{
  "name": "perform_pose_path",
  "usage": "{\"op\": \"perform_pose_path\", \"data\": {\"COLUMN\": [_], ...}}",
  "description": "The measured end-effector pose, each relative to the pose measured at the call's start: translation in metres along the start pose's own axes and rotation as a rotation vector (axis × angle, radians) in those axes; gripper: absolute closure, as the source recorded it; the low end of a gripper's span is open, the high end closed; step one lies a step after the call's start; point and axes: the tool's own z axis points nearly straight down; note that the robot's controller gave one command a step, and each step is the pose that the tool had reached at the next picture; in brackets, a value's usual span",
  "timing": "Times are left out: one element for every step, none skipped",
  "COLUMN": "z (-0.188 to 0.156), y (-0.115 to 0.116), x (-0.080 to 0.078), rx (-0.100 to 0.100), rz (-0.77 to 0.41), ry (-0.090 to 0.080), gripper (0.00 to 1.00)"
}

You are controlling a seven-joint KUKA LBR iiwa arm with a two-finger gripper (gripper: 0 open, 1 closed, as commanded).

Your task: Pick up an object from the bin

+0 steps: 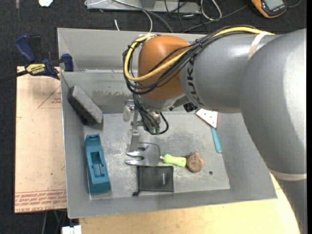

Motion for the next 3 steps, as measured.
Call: {"op": "perform_pose_path", "data": {"z": [0.023,0.066,0.042], "y": [-0.027,-0.074,-0.085], "x": [0.001,0.017,0.023], "rx": [-0.002,-0.003,-0.005], "rz": [-0.020,0.046,-0.018], "ry": [-0.007,-0.001,-0.009], "gripper": [0.00,0.00,0.00]}}
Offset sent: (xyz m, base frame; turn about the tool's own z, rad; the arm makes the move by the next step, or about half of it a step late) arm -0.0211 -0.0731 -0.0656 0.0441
